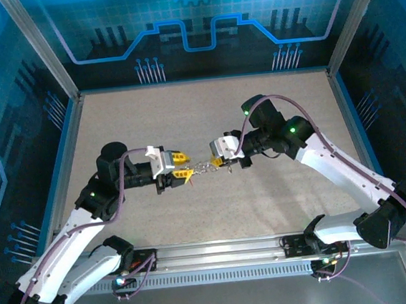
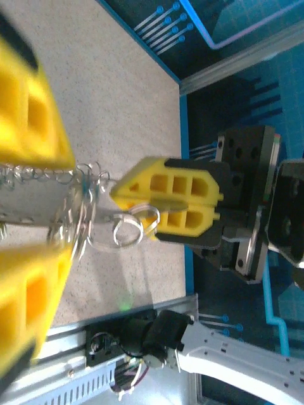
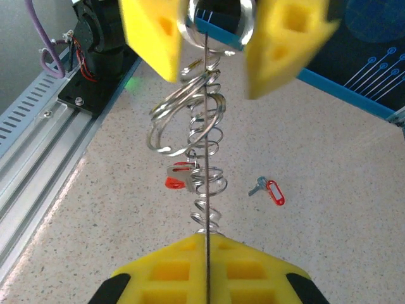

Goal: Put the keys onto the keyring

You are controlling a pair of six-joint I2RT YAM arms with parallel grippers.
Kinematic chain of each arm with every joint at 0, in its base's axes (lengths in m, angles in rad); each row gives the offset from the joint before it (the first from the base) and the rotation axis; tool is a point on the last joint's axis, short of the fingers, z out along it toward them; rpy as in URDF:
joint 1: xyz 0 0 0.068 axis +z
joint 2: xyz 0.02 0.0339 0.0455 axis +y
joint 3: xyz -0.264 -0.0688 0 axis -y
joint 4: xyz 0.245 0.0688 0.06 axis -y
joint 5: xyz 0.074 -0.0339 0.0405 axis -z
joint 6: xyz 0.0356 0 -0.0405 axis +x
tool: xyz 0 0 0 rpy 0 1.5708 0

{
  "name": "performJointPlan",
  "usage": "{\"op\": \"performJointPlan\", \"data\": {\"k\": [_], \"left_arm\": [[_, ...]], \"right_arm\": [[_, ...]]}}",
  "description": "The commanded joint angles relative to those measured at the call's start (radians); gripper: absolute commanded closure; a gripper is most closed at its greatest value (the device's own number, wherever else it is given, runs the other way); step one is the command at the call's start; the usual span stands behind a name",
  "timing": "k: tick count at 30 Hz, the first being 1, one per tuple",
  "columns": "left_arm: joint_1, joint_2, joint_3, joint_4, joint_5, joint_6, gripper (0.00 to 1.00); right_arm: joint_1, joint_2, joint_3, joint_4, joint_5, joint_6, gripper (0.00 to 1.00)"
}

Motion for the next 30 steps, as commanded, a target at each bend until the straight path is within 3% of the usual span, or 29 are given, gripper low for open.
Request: {"op": "performJointPlan", "data": {"k": [1,3,5,10,17,24,26,30], "left_arm": [[-0.004,-0.039,0.023,-0.025,-0.057,0.004,0.44],[-0.004,-0.048,0.023,-0.039,-0.068,0.019,0.38],[-0.006,-0.044,0.026,-0.036,-0.081,0.018,0.20],[-0.005,-0.005,0.050,-0.014,-0.109,0.007,0.08],[-0.008,0.038,0.079,-0.050,-0.181,0.058,0.09],[-0.006,0.009,0.064,-0.095,-0.285,0.103,0.17],[-0.001,-0.003,0.066,-0.129,-0.374,0.113,0.23],[0.061,-0.025,0.067,-0.153,-0.434,0.045,0.33]], "right_arm": [[0.002,-0.009,0.035,-0.034,0.028,0.037,1.00],[0.003,-0.011,0.040,-0.027,0.047,0.075,1.00],[0.009,-0.020,0.033,0.007,0.080,0.129,1.00],[0.048,-0.005,0.045,0.016,0.213,0.171,1.00],[0.094,0.017,0.078,0.018,0.375,0.216,1.00],[0.102,0.007,0.074,0.002,0.348,0.182,1.00],[0.103,-0.011,0.059,-0.004,0.302,0.148,1.00],[0.102,-0.033,0.039,-0.006,0.253,0.121,1.00]]}}
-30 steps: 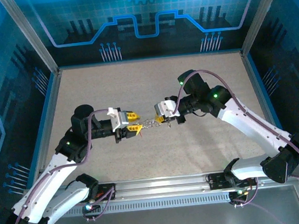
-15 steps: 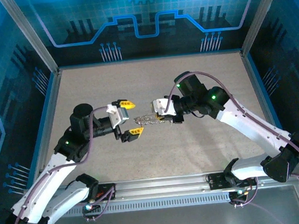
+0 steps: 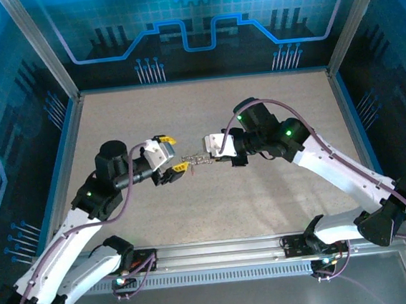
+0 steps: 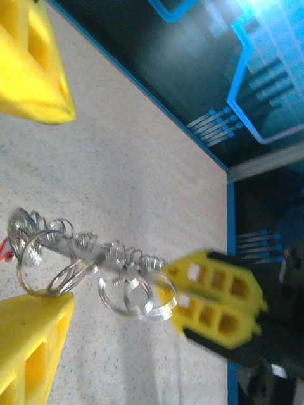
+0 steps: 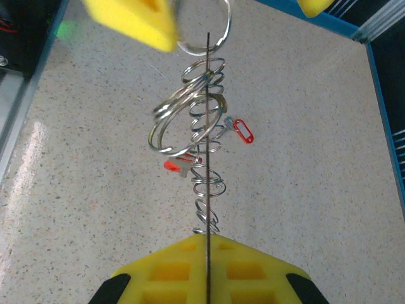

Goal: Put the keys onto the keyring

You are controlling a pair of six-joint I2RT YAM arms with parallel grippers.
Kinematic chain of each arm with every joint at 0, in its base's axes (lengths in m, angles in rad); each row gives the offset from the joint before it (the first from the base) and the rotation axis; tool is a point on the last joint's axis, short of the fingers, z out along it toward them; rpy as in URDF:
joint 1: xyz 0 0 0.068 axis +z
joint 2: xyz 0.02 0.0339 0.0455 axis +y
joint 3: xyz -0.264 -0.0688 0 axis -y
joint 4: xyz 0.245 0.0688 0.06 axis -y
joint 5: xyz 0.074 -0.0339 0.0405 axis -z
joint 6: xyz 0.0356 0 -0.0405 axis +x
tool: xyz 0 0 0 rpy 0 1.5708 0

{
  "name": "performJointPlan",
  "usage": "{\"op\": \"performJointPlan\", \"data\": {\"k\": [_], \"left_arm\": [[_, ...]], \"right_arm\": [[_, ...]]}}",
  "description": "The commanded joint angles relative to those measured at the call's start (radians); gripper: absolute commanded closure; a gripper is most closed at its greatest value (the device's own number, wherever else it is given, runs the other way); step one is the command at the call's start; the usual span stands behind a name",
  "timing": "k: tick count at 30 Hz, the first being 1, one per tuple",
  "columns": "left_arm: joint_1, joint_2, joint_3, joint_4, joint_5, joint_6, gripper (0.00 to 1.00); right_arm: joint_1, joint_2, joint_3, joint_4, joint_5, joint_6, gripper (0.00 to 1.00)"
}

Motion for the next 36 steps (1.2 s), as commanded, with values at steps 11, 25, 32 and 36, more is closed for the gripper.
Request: {"op": "performJointPlan", "data": {"k": [11,25,32,36], "left_arm": [[0.198,-0.086,-0.016,0.025,0.179,-0.197,0.29],[0.056,-0.003,0.064,0.036,0.180,-0.106,0.15],[-0.058,0.094,0.129,0.017,-0.056,-0.094,0.01],[-0.059,0.156,0.175,-0.013,-0.151,-0.174,0.01]], "right_arm": [[-0.010,-0.050,-0.038,0.023,-0.069,-0.023,1.00],[-0.011,-0.015,-0.020,0.087,-0.010,0.090,1.00],[0.007,0.028,-0.001,0.091,0.037,0.184,1.00],[0.025,0.031,-0.010,0.115,0.072,0.223,1.00]]}}
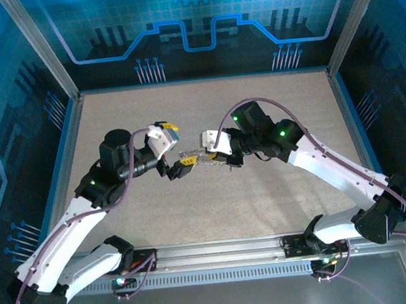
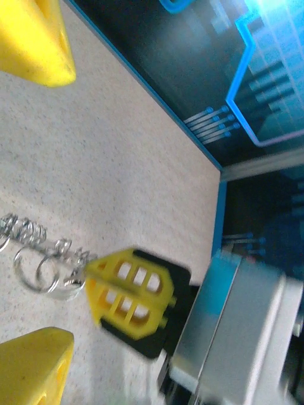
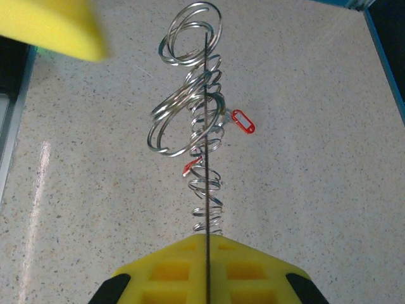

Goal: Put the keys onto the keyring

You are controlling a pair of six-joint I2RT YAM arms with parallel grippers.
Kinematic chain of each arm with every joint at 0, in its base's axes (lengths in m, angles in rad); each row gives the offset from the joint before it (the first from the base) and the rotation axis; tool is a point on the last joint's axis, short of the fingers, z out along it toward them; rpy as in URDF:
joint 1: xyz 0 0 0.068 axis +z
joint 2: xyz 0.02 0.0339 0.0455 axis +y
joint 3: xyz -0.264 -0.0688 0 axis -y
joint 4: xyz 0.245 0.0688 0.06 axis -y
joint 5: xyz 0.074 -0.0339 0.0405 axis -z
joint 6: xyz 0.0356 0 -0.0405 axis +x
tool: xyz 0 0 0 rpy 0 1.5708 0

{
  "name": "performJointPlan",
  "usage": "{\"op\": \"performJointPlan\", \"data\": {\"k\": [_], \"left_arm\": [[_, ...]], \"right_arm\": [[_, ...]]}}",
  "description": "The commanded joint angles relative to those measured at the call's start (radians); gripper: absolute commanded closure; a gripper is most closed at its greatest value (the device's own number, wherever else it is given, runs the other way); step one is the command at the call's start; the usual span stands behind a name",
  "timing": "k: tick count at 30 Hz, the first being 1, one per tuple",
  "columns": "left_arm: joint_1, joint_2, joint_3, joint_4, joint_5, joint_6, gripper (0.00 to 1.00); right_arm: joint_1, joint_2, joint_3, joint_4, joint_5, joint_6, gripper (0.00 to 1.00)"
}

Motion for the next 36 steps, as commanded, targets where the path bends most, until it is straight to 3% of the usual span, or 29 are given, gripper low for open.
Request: {"op": "performJointPlan", "data": {"k": [1,10,14,20,24,36], "left_arm": [[-0.009,0.039,0.062,-0.041,-0.129,-0.072,0.01],[-0.009,0.090,0.119,-0.150,-0.114,-0.293,0.01],[0.000,0.125,0.200,-0.265,-0.186,-0.420,0.01],[0.096,0.235,0.362,-0.428,-0.077,-0.569,0.01],[0.120,0.321,0.471,-0.545,-0.004,-0.573,0.02],[0.122,0.348,0.477,-0.610,-0.041,-0.638,0.04]], "right_arm": [[0.025,-0.002,0.017,0.053,0.048,0.071,1.00],[0.031,0.013,0.002,0.136,0.204,0.159,1.00],[0.032,0.027,0.012,0.151,0.250,0.184,1.00],[0.049,0.054,0.034,0.151,0.273,0.193,1.00],[0.053,0.061,0.043,0.167,0.286,0.216,1.00],[0.043,0.117,0.090,0.183,0.235,0.252,1.00]]}}
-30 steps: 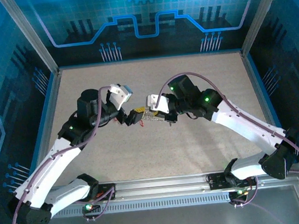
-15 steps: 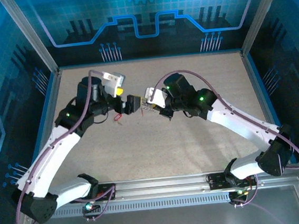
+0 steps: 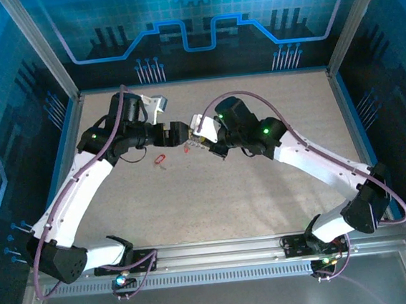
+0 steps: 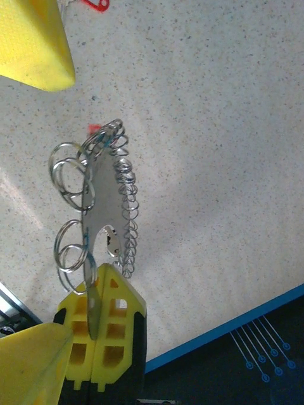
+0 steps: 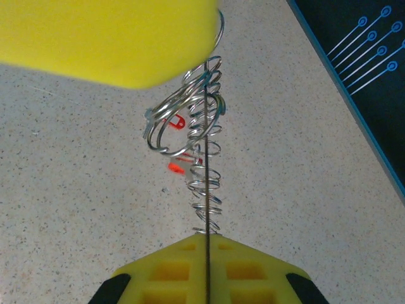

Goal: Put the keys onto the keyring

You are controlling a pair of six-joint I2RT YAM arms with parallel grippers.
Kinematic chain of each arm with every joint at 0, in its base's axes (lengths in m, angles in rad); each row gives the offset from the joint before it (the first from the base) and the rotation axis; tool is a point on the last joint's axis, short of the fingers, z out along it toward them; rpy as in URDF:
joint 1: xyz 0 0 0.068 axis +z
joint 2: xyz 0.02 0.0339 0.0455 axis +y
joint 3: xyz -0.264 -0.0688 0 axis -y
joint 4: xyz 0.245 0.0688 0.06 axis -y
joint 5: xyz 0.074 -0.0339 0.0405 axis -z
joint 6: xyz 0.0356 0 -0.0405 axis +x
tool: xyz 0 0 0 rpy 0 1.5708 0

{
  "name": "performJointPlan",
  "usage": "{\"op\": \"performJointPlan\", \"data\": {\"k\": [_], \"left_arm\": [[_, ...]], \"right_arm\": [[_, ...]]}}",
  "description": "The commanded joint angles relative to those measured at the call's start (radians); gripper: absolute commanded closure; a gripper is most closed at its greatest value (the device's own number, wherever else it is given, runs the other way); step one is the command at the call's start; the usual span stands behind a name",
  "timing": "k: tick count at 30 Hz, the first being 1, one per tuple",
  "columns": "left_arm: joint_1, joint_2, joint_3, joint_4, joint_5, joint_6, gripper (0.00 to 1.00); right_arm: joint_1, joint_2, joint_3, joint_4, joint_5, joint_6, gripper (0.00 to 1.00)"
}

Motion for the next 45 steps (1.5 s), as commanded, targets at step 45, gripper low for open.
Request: {"op": "performJointPlan", "data": {"k": [45], "left_arm": [[0.018,0.005,-0.003,-0.071,-0.307,0.116,0.19]], "right_arm": [[-0.008,-0.049,-0.035,0.075,-0.092,0.009,1.00]]}}
